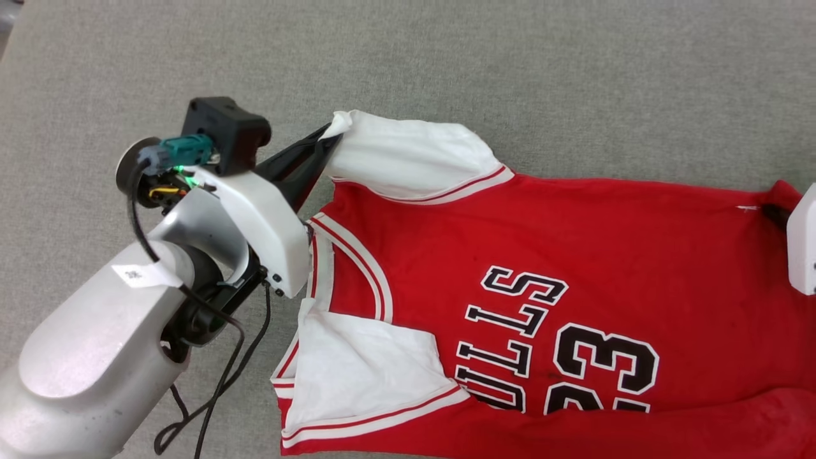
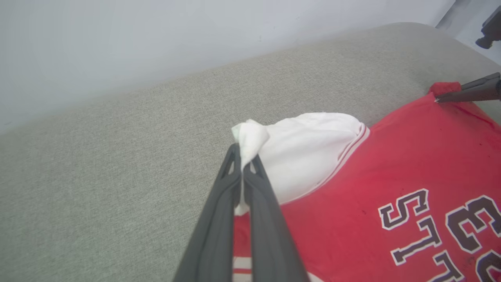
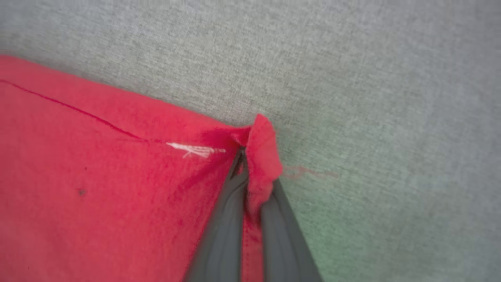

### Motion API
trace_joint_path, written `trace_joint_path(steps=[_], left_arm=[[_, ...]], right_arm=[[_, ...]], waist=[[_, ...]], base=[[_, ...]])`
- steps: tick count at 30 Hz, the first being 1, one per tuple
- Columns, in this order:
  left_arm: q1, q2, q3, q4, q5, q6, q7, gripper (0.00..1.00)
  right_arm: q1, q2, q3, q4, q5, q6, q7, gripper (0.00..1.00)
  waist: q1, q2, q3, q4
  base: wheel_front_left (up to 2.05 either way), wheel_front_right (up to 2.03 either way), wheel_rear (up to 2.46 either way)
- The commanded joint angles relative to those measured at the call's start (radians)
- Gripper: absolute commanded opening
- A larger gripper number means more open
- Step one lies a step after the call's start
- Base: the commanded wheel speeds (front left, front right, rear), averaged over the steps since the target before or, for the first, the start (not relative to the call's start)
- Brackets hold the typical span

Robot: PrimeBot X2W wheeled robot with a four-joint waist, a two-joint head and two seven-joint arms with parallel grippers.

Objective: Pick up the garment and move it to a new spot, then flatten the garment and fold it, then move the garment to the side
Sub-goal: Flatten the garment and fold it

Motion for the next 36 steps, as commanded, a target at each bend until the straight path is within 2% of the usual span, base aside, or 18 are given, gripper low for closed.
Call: trace_joint_path(steps=[1,5,9,16,28,36], left_arm=[[0.017,0.002,0.01,0.007,-0.007,0.008,-0.013,0.0],[0.041,0.007,0.014,0.026,-0.011,0.014,-0.034,0.0],[0.07,0.014,0.021,0.033,-0.019,0.026,-0.051,0.0],[0.145,0.041,0.021,0.014,-0.04,0.047,-0.059,0.0],[0.323,0.072,0.011,-0.057,-0.083,0.112,-0.088,0.0],[0.485,0.119,-0.005,-0.119,-0.115,0.15,-0.108,0.0]], right_arm=[[0.004,0.01,0.011,0.03,0.008,-0.002,-0.012,0.0],[-0.006,0.008,-0.001,0.06,0.026,-0.002,-0.086,0.0],[0.009,0.042,-0.041,0.082,0.081,-0.002,-0.16,0.0],[0.083,0.063,-0.087,0.085,0.135,-0.002,-0.256,0.0],[0.291,0.109,-0.162,0.032,0.192,-0.002,-0.332,0.0],[0.452,0.128,-0.189,-0.052,0.236,-0.002,-0.323,0.0]], waist=[[0.0,-0.0001,-0.014,-0.006],[0.0,-0.0001,-0.057,-0.018],[0.0,-0.0001,-0.108,-0.03],[0.0,-0.0001,-0.199,-0.042],[0.0,-0.0001,-0.289,-0.043],[0.0,-0.0001,-0.322,-0.041]], base=[[0.0,0.0,0.0],[0.0,0.0,0.0],[0.0,0.0,0.0],[0.0,0.0,0.0],[0.0,0.0,0.0],[0.0,0.0,0.0]])
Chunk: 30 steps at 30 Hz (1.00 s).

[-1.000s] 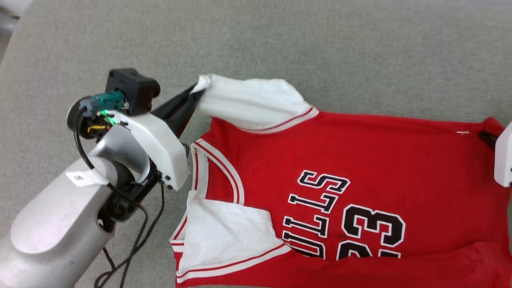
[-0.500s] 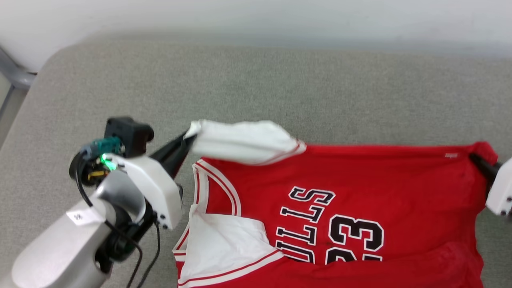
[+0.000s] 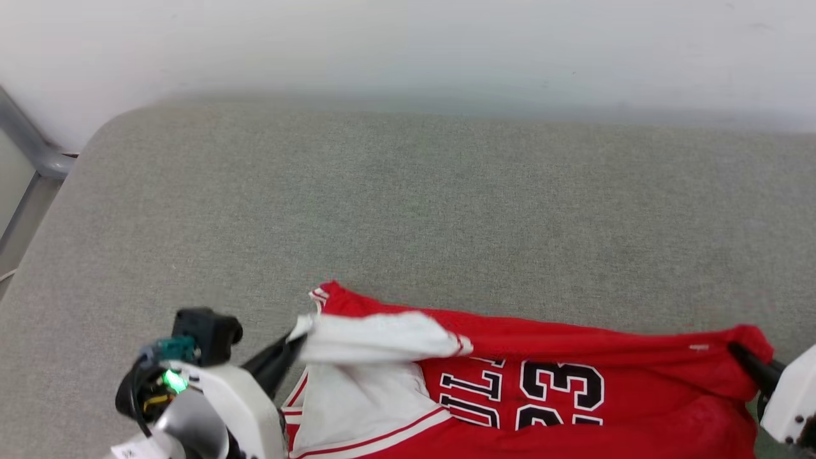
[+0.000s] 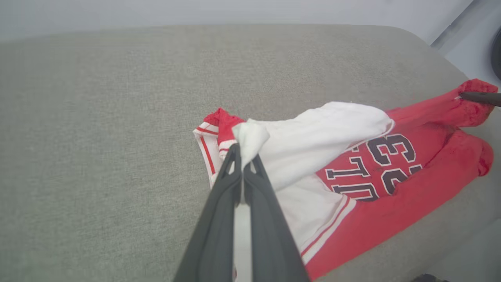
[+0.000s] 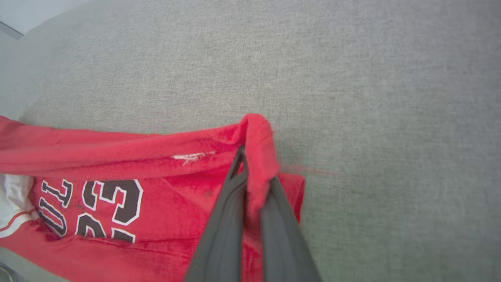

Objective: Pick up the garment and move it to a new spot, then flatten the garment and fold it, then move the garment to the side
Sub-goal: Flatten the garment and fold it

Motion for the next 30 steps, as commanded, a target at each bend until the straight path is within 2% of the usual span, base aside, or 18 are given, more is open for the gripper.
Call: trace_joint_path(steps=[1,5,13,21,24,25,26,30], left_arm=[[0.033,0.006,-0.005,-0.005,-0.009,0.002,-0.008,0.0],[0.088,0.01,-0.035,0.019,-0.014,-0.003,-0.007,0.0],[0.119,-0.019,-0.081,0.093,-0.007,-0.019,-0.009,0.0],[0.101,-0.047,-0.11,0.167,0.009,-0.043,-0.008,0.0],[0.094,-0.054,-0.119,0.192,0.009,-0.052,0.0,0.0],[0.091,-0.057,-0.136,0.217,0.015,-0.06,0.017,0.92],[0.091,-0.063,-0.134,0.222,0.017,-0.057,0.009,1.0],[0.11,-0.082,-0.123,0.233,0.01,-0.049,-0.029,1.0]], right_arm=[[0.035,-0.002,0.0,-0.018,0.007,-0.002,0.004,0.0],[0.097,-0.03,0.028,-0.068,0.013,-0.001,0.0,0.0],[0.164,-0.098,0.112,-0.122,0.022,-0.001,-0.011,0.0],[0.16,-0.19,0.234,-0.126,-0.03,-0.001,-0.066,0.0],[0.144,-0.206,0.271,-0.111,-0.032,-0.001,-0.089,0.0],[0.134,-0.208,0.293,-0.087,-0.019,-0.001,-0.097,0.75],[0.135,-0.201,0.294,-0.073,-0.012,-0.002,-0.1,1.0],[0.127,-0.185,0.304,-0.063,0.017,-0.001,-0.102,1.0]], waist=[[0.0001,-0.0001,-0.003,0.0],[0.0001,-0.0001,-0.006,-0.001],[0.0001,-0.0001,0.004,-0.005],[0.0001,-0.0001,0.027,-0.009],[0.0001,-0.0001,0.035,-0.011],[0.0001,-0.0001,0.034,-0.013],[0.0001,-0.0001,0.027,-0.013],[0.0001,-0.0001,-0.006,-0.019]], base=[[0.0,0.0,0.0],[0.0,0.0,0.0],[0.0,0.0,0.0],[0.0,0.0,0.0],[0.0,0.0,0.0],[0.0,0.0,0.0],[0.0,0.0,0.0],[0.0,0.0,0.0]])
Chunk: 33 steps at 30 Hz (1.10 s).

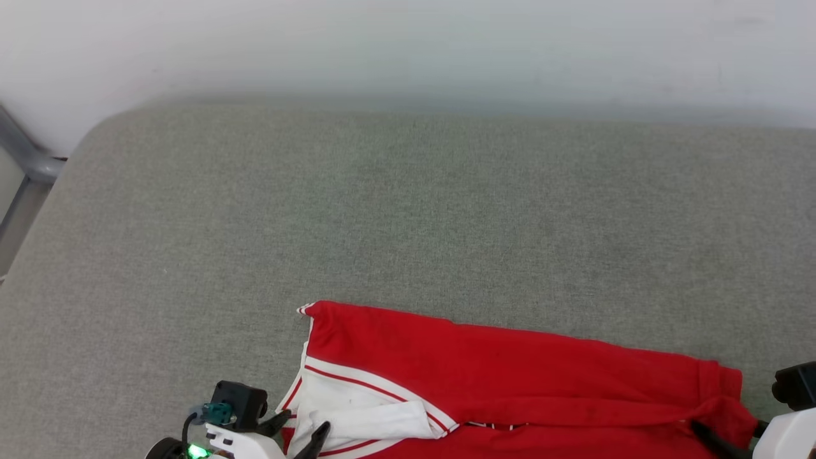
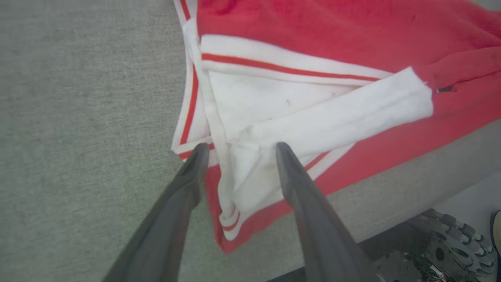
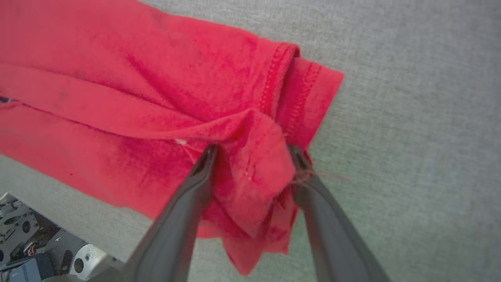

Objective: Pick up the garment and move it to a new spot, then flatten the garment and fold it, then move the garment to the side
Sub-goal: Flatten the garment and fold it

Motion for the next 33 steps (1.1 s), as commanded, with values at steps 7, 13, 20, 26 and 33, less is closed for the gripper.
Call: trace_joint_path(steps=[7,13,20,26,33], left_arm=[[0.033,-0.007,0.058,-0.024,0.001,0.049,-0.107,1.0],[0.037,-0.004,0.121,-0.082,0.025,0.106,-0.218,1.0],[0.027,-0.031,0.182,-0.111,0.102,0.149,-0.341,1.0],[0.048,-0.077,0.27,-0.084,0.186,0.151,-0.361,1.0],[0.109,-0.135,0.37,-0.041,0.277,0.1,-0.363,1.0]], right_arm=[[0.002,-0.009,-0.056,-0.073,0.083,-0.001,0.062,1.0],[0.014,0.037,-0.186,-0.137,0.12,-0.001,0.151,1.0],[0.02,0.17,-0.375,-0.109,0.057,-0.001,0.312,1.0],[0.016,0.313,-0.527,-0.079,-0.099,-0.001,0.427,1.0],[0.014,0.436,-0.659,-0.051,-0.237,-0.001,0.495,1.0]], waist=[[-0.0001,-0.0001,-0.06,-0.016],[-0.0001,-0.0001,-0.072,-0.017],[-0.0001,-0.0001,-0.062,0.004],[-0.0001,-0.0001,-0.041,0.031],[-0.0001,-0.0001,-0.016,0.053]], base=[[0.0,0.0,0.0],[0.0,0.0,0.0],[0.0,0.0,0.0],[0.0,0.0,0.0],[0.0,0.0,0.0]])
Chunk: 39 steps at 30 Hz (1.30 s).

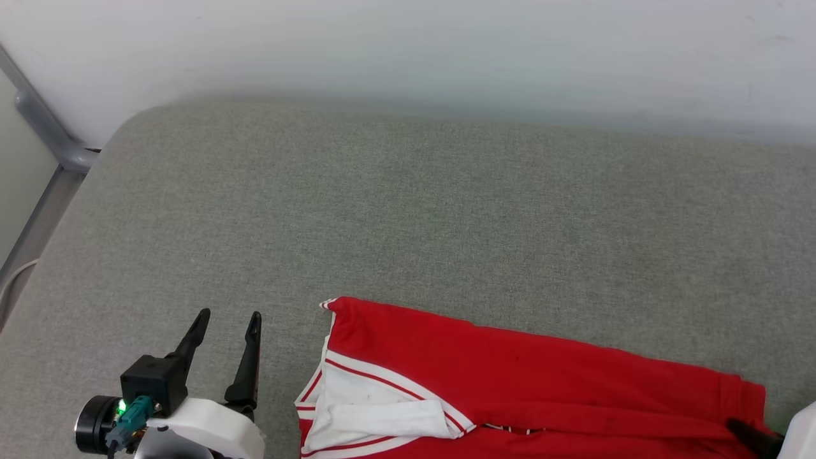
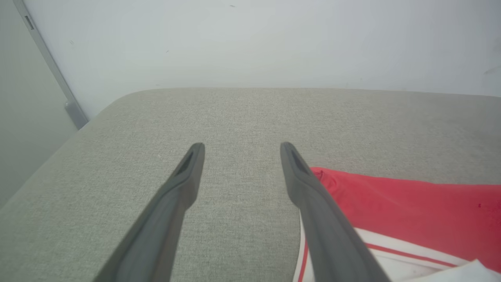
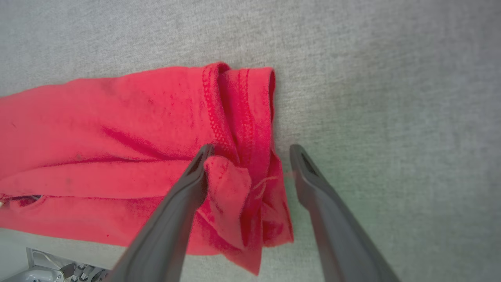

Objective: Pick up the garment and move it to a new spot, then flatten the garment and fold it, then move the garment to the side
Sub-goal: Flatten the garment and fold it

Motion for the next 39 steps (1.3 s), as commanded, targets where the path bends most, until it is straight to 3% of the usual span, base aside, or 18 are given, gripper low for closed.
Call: trace_joint_path(steps=[1,11,18,25,26,27,28,39], left_arm=[[0.009,-0.017,0.014,0.002,0.01,-0.014,-0.007,1.0],[0.025,-0.071,0.093,0.046,0.063,-0.084,-0.007,1.0],[0.015,-0.103,0.126,0.072,0.097,-0.121,-0.007,1.0],[0.018,-0.128,0.142,0.095,0.121,-0.144,-0.007,1.0],[0.021,-0.131,0.145,0.097,0.125,-0.147,-0.007,1.0],[0.024,-0.133,0.148,0.099,0.125,-0.152,-0.007,1.0],[0.028,-0.135,0.151,0.101,0.128,-0.154,-0.007,1.0],[0.051,-0.15,0.179,0.116,0.147,-0.173,-0.007,1.0]], right_arm=[[0.001,0.012,-0.018,0.01,-0.018,-0.001,0.004,1.0],[-0.025,0.084,-0.038,0.096,-0.063,-0.001,0.002,1.0],[-0.04,0.138,0.059,0.117,-0.008,0.004,-0.008,1.0],[-0.039,0.132,0.139,0.125,0.017,0.005,-0.037,1.0],[-0.037,0.13,0.143,0.128,0.019,0.005,-0.04,0.91],[-0.034,0.128,0.147,0.13,0.02,0.005,-0.044,0.42],[-0.032,0.122,0.151,0.13,0.018,0.005,-0.048,0.0],[-0.042,0.013,0.123,0.142,-0.012,-0.002,-0.157,0.0]], waist=[[0.0,0.0,0.008,0.006],[0.0,0.0,0.039,0.017],[0.0,0.0,0.05,0.014],[0.0,0.0,0.038,0.011],[0.0,0.0,0.035,0.011],[0.0,0.0,0.032,0.011],[0.0,0.0,0.029,0.011],[0.0,0.0,0.003,0.001]], base=[[0.0,0.0,0.0],[0.0,0.0,0.0],[0.0,0.0,0.0],[0.0,0.0,0.0],[0.0,0.0,0.0],[0.0,0.0,0.0],[0.0,0.0,0.0],[0.0,0.0,0.0]])
